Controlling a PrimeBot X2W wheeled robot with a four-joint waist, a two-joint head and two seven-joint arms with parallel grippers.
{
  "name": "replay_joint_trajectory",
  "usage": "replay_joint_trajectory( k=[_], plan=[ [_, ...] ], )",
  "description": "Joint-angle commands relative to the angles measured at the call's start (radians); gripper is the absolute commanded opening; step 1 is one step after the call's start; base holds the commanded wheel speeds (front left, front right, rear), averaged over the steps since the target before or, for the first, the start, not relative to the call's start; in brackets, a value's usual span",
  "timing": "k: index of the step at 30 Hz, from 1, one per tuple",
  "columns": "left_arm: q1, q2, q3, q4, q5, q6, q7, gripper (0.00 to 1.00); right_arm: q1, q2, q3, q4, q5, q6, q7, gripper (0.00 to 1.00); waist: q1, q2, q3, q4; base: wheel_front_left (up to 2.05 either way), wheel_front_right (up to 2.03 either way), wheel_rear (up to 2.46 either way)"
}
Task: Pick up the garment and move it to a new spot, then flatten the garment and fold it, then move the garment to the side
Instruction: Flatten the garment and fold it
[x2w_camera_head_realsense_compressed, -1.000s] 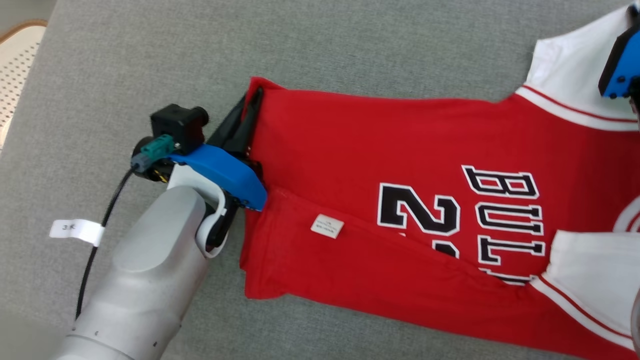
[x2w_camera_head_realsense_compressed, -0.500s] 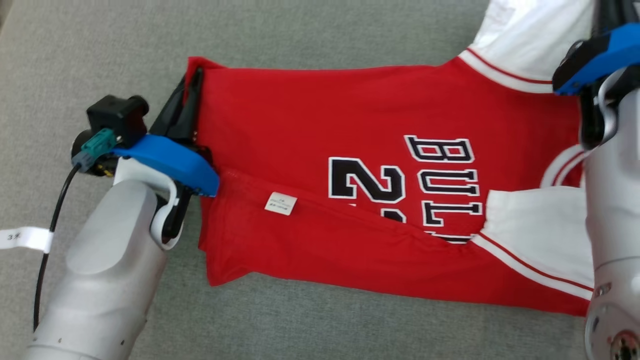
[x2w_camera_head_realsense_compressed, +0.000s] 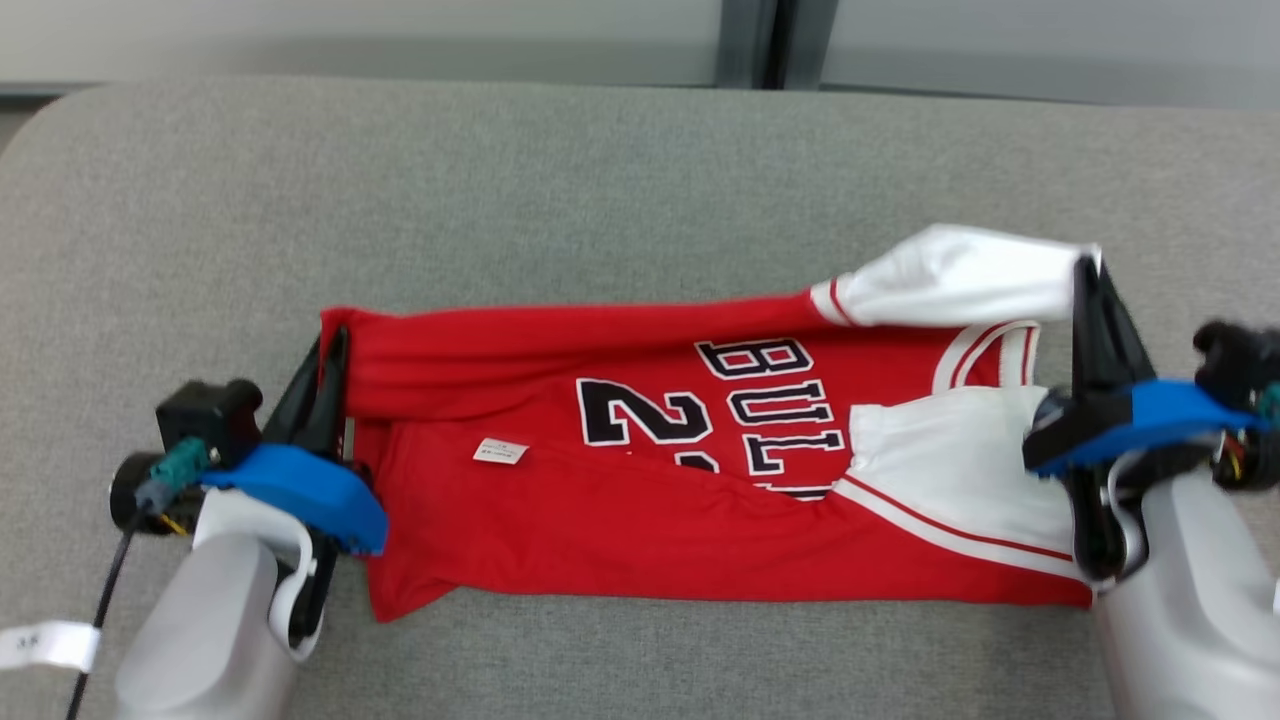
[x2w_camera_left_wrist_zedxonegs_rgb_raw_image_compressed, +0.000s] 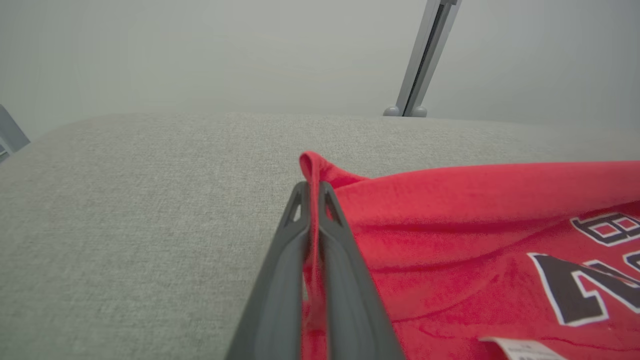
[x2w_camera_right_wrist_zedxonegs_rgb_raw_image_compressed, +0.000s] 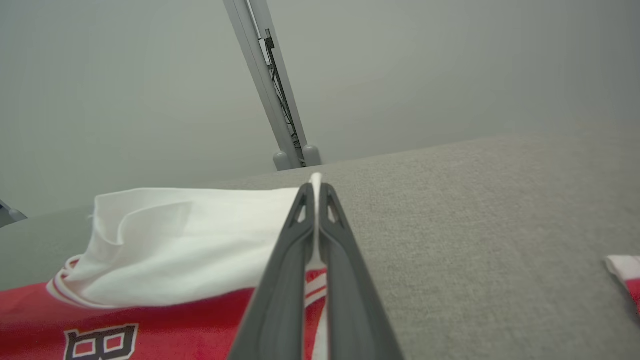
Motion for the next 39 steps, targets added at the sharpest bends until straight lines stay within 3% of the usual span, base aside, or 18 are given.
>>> replay_joint_trajectory(
  k=[1,13,14,15,16,17,18,26,31,39],
  plan=[
    [0.053,-0.002,0.015,-0.013,0.019,-0.002,-0.004,0.00,0.086,-0.003,0.012,-0.044,0.047,0.000,-0.004,0.00,0.0002,0.0000,-0.048,-0.031,0.00,0.00,0.00],
    [0.273,-0.051,0.074,-0.021,0.068,-0.002,-0.004,0.00,0.382,0.018,0.058,-0.138,0.155,0.000,0.020,0.00,0.0002,0.0000,-0.160,-0.049,0.00,0.00,0.00],
    [0.288,-0.056,0.078,-0.021,0.073,-0.002,-0.004,0.13,0.393,0.020,0.061,-0.139,0.154,0.000,0.024,0.00,0.0002,0.0000,-0.164,-0.049,0.00,0.00,0.00],
    [0.303,-0.064,0.080,-0.018,0.077,-0.002,-0.004,0.42,0.403,0.023,0.060,-0.135,0.154,0.000,0.032,0.00,0.0002,0.0000,-0.167,-0.050,0.00,0.00,0.00],
    [0.317,-0.071,0.091,-0.014,0.079,-0.002,-0.004,1.00,0.413,0.024,0.055,-0.127,0.151,0.000,0.040,0.00,0.0002,0.0000,-0.172,-0.049,0.00,0.00,0.00],
    [0.327,-0.074,0.104,-0.012,0.084,-0.002,-0.004,1.00,0.418,0.026,0.050,-0.124,0.146,0.000,0.042,0.29,0.0002,0.0000,-0.176,-0.048,0.00,0.00,0.00],
    [0.334,-0.076,0.116,-0.014,0.094,-0.001,-0.004,1.00,0.419,0.026,0.045,-0.122,0.134,0.000,0.041,1.00,0.0002,0.0000,-0.178,-0.047,0.00,0.00,0.00],
    [0.438,-0.116,0.238,-0.129,0.207,0.058,-0.004,1.00,0.423,0.010,0.040,-0.163,-0.036,0.000,0.005,1.00,0.0002,0.0000,-0.218,-0.035,0.00,0.00,0.00],
    [0.517,-0.158,0.277,-0.228,0.282,0.054,-0.004,1.00,0.445,0.026,0.038,-0.182,-0.127,0.000,-0.003,1.00,0.0002,0.0000,-0.251,-0.026,0.00,0.00,0.00],
    [0.583,-0.209,0.282,-0.249,0.314,0.034,-0.003,1.00,0.488,0.048,0.032,-0.131,-0.144,0.000,-0.004,1.00,0.0002,0.0000,-0.285,-0.012,0.00,0.00,0.00]
  ],
)
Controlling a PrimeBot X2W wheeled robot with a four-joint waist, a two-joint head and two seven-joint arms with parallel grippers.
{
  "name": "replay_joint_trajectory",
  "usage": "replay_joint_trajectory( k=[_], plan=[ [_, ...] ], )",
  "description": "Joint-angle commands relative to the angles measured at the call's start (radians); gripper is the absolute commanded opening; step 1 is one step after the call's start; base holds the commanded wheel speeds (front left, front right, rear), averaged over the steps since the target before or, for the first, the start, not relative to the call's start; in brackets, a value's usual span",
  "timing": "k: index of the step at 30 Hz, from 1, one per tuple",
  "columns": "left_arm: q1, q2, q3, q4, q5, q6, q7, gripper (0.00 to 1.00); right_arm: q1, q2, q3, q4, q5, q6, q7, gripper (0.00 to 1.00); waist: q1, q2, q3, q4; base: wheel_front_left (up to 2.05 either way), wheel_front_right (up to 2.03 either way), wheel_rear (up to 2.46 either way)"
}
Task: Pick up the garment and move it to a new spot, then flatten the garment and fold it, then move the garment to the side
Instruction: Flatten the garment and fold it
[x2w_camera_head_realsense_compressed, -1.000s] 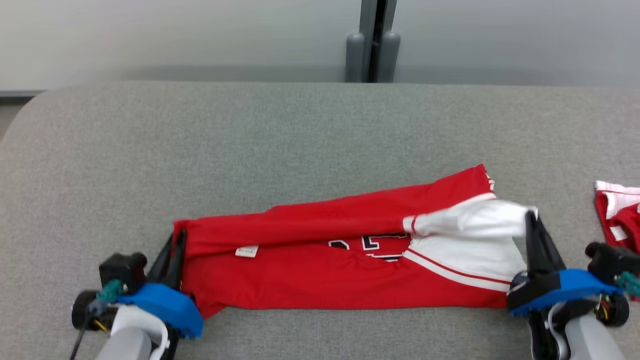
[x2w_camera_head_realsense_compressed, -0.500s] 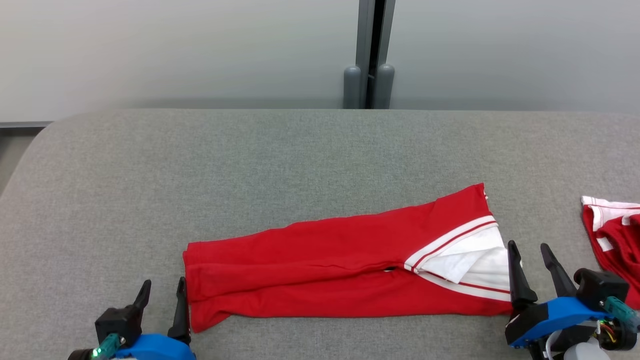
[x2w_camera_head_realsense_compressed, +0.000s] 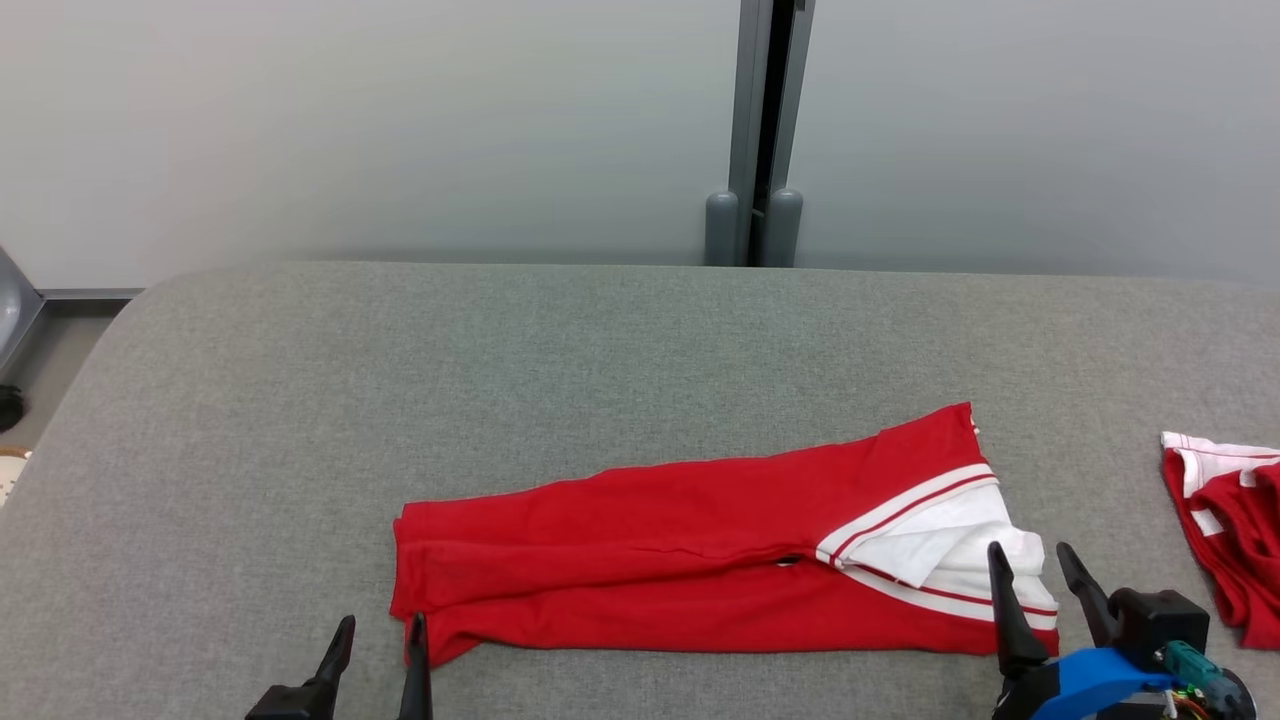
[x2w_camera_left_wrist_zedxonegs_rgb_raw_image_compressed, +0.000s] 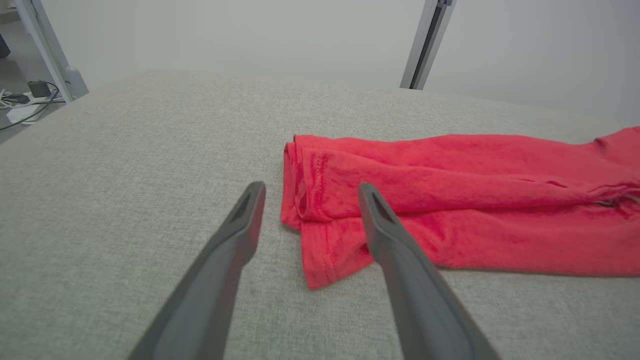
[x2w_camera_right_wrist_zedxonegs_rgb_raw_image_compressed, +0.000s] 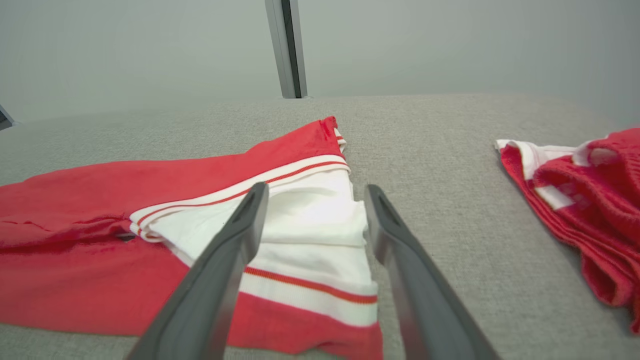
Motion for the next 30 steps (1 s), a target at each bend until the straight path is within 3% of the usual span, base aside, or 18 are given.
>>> replay_joint_trajectory(
  k=[1,9,19,25,26,27,28,30],
  plan=[
    [0.013,-0.002,0.004,-0.004,0.005,-0.003,-0.002,1.00,0.012,0.003,-0.002,0.007,0.000,0.000,-0.004,1.00,0.0001,0.0000,-0.002,0.001,0.00,0.00,0.00],
    [-0.011,-0.012,0.007,0.012,0.017,-0.019,-0.002,1.00,-0.072,0.006,-0.020,0.079,-0.020,0.000,0.007,1.00,0.0001,0.0000,0.026,0.004,0.00,0.00,0.00],
    [-0.067,-0.014,-0.021,0.039,0.013,-0.033,-0.002,1.00,-0.240,-0.001,-0.153,0.280,-0.107,0.000,0.114,1.00,0.0001,0.0000,0.112,0.059,0.00,0.00,0.00],
    [-0.081,-0.014,-0.016,0.044,0.009,-0.036,-0.002,1.00,-0.255,0.011,-0.149,0.409,-0.070,0.000,0.123,1.00,0.0001,0.0000,0.136,0.084,0.00,0.00,0.00],
    [-0.083,-0.014,-0.014,0.044,0.010,-0.035,-0.002,1.00,-0.255,0.015,-0.134,0.432,-0.054,0.001,0.123,0.95,0.0001,0.0000,0.137,0.086,0.00,0.00,0.00],
    [-0.084,-0.014,-0.013,0.045,0.010,-0.036,-0.002,1.00,-0.257,0.020,-0.115,0.451,-0.033,0.002,0.120,0.72,0.0001,0.0000,0.138,0.086,0.00,0.00,0.00],
    [-0.084,-0.014,-0.011,0.045,0.010,-0.036,-0.002,1.00,-0.258,0.023,-0.100,0.465,-0.014,0.002,0.111,0.01,0.0001,0.0000,0.139,0.085,0.00,0.00,0.00],
    [-0.086,-0.014,-0.010,0.045,0.012,-0.036,-0.002,1.00,-0.261,0.023,-0.081,0.484,0.007,0.002,0.090,0.00,0.0001,0.0000,0.140,0.079,0.00,0.00,0.00]
  ],
)
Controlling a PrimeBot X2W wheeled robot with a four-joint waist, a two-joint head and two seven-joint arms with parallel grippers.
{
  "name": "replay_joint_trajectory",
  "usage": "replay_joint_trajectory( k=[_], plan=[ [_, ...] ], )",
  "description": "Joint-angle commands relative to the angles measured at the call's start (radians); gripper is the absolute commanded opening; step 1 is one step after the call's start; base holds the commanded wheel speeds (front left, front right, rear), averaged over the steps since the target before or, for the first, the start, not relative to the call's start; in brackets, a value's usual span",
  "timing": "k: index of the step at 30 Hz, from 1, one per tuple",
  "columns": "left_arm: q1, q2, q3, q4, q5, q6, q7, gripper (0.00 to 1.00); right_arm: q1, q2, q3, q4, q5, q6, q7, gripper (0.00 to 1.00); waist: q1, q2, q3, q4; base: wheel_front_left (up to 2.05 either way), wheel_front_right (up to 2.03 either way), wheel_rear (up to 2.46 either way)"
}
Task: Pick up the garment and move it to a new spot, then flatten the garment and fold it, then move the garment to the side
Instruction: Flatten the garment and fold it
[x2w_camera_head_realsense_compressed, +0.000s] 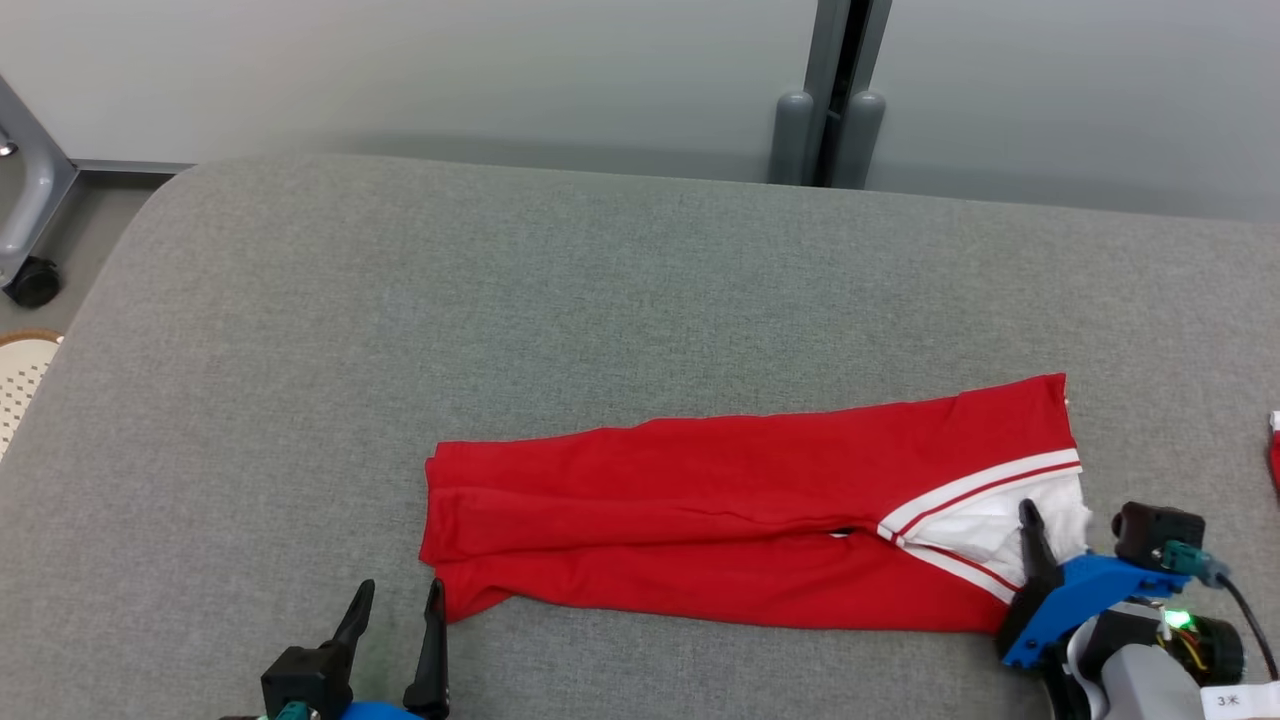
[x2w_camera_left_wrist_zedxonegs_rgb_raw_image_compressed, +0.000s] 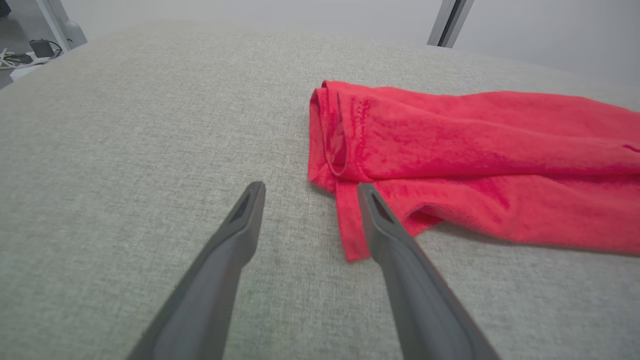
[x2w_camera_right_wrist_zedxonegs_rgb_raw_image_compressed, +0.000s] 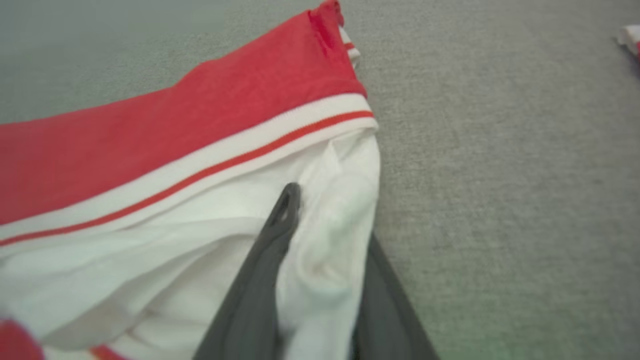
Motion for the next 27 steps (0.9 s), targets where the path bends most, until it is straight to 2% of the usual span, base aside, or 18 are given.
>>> replay_joint_trajectory(
  k=[1,9,12,16,20,27],
  plan=[
    [-0.018,-0.001,0.000,-0.001,-0.002,-0.002,-0.002,1.00,0.029,0.033,0.015,0.047,0.005,0.003,0.014,0.00,-0.0001,0.0000,-0.001,-0.006,0.00,0.00,0.00],
    [-0.024,-0.001,-0.019,-0.010,-0.014,-0.003,-0.002,1.00,0.008,-0.028,-0.082,0.004,-0.012,0.001,-0.060,0.00,-0.0001,0.0000,-0.012,-0.047,0.00,0.00,0.00],
    [-0.021,-0.001,-0.022,-0.010,-0.015,-0.003,-0.002,1.00,0.010,-0.033,-0.108,-0.015,-0.023,0.002,-0.065,0.00,-0.0001,0.0000,-0.018,-0.059,0.00,0.00,0.00],
    [-0.005,-0.001,-0.032,-0.007,-0.024,-0.003,-0.002,1.00,0.030,-0.024,-0.134,-0.103,-0.042,0.002,-0.068,0.00,-0.0001,0.0000,-0.035,-0.088,0.00,0.00,0.00],
    [-0.005,-0.001,-0.043,-0.004,-0.029,-0.003,-0.002,1.00,0.053,0.000,-0.066,-0.213,-0.022,0.002,-0.068,0.00,-0.0001,0.0000,-0.046,-0.096,0.00,0.00,0.00],
    [-0.001,-0.001,-0.061,0.007,-0.034,-0.003,-0.002,1.00,0.099,0.019,0.137,-0.353,0.072,0.002,-0.068,0.00,-0.0001,0.0000,-0.069,-0.071,0.00,0.00,0.00]
  ],
)
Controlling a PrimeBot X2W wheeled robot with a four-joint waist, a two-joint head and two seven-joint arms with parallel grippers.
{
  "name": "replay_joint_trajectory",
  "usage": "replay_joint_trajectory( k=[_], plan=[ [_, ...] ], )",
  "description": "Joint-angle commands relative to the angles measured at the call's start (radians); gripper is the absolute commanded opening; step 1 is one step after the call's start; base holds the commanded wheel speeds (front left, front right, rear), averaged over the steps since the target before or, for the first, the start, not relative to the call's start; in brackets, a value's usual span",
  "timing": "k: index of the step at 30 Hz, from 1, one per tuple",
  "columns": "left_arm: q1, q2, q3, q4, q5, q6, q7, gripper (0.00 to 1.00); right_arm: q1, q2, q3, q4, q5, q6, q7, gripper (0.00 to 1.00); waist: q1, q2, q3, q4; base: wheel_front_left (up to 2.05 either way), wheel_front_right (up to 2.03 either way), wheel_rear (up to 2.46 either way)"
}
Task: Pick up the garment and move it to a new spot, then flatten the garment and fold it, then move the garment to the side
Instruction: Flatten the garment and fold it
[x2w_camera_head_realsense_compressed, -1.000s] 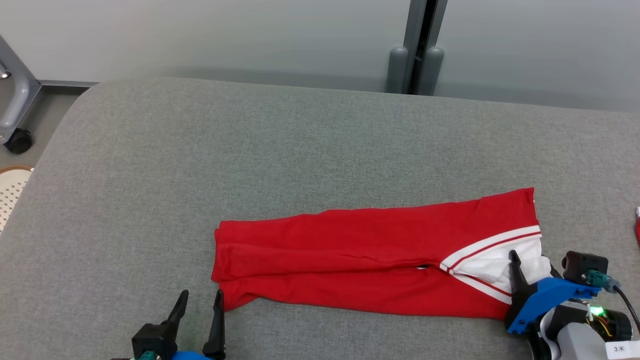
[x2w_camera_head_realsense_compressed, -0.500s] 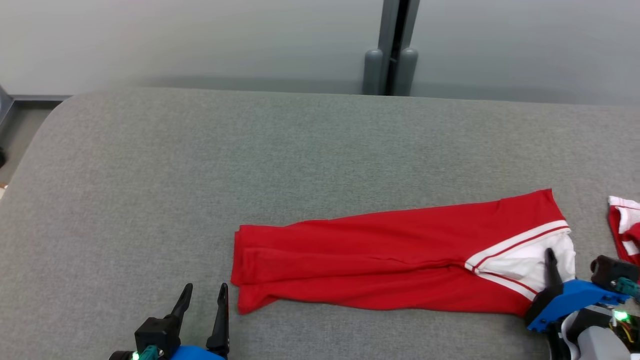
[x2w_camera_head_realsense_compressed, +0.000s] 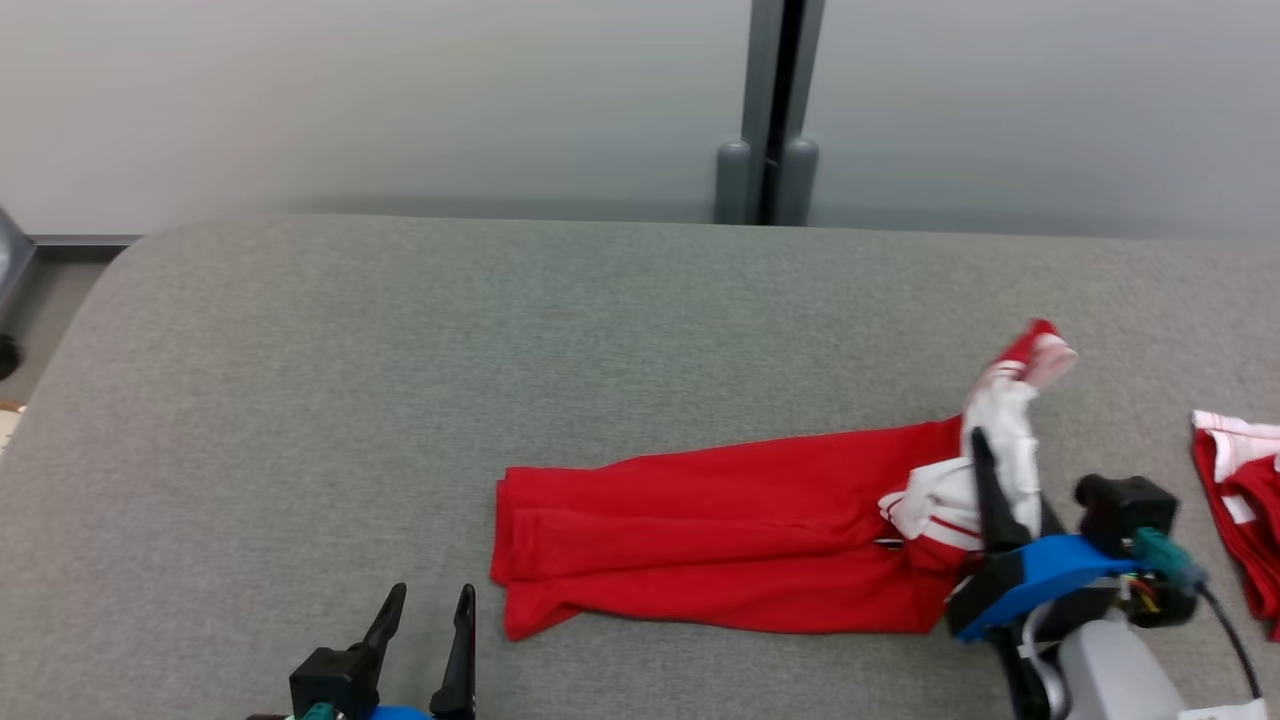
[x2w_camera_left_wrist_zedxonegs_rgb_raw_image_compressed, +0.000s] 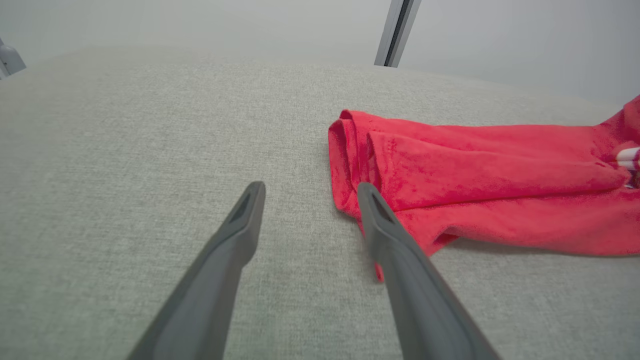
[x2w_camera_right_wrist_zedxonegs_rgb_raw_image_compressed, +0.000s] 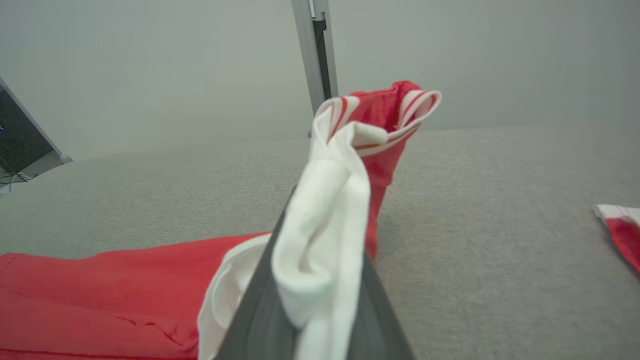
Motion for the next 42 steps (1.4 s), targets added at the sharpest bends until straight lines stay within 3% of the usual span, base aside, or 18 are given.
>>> replay_joint_trajectory(
  k=[1,8,20,21,22,26,30,42],
  plan=[
    [0.004,0.000,-0.002,0.002,-0.001,-0.002,-0.002,1.00,0.017,0.005,0.047,-0.022,0.024,0.000,-0.004,0.00,0.0000,0.0000,-0.004,0.012,0.00,0.00,0.00],
    [0.025,-0.001,-0.011,0.017,0.006,-0.002,-0.002,1.00,0.041,0.004,0.304,-0.037,0.153,0.000,-0.003,0.00,0.0000,0.0000,-0.034,0.108,0.00,0.00,0.00],
    [0.047,-0.001,-0.014,0.018,0.016,-0.002,-0.002,1.00,-0.040,0.004,0.521,0.074,0.298,0.000,-0.003,0.00,0.0000,0.0000,-0.043,0.229,0.00,0.00,0.00],
    [0.046,-0.001,-0.015,0.019,0.015,-0.002,-0.002,1.00,-0.050,0.005,0.541,0.077,0.316,0.000,-0.003,0.38,0.0000,0.0000,-0.042,0.232,0.00,0.00,0.00],
    [0.045,-0.001,-0.015,0.019,0.015,-0.002,-0.002,1.00,-0.057,0.005,0.566,0.072,0.339,0.000,-0.003,1.00,0.0000,0.0000,-0.042,0.233,0.00,0.00,0.00],
    [0.035,-0.001,-0.007,0.019,0.010,-0.002,-0.002,1.00,-0.076,0.003,0.606,0.026,0.405,0.000,-0.004,1.00,0.0000,0.0000,-0.040,0.220,0.00,0.00,0.00],
    [0.026,0.000,-0.001,0.015,0.009,-0.002,-0.002,1.00,-0.067,0.003,0.569,0.007,0.385,0.000,-0.004,1.00,0.0000,0.0000,-0.046,0.186,0.00,0.00,0.00],
    [0.022,0.000,0.024,-0.006,0.024,-0.002,-0.002,1.00,0.080,0.004,0.212,-0.028,0.081,0.000,-0.004,1.00,0.0000,0.0000,-0.070,0.058,0.00,0.00,0.00]
  ],
)
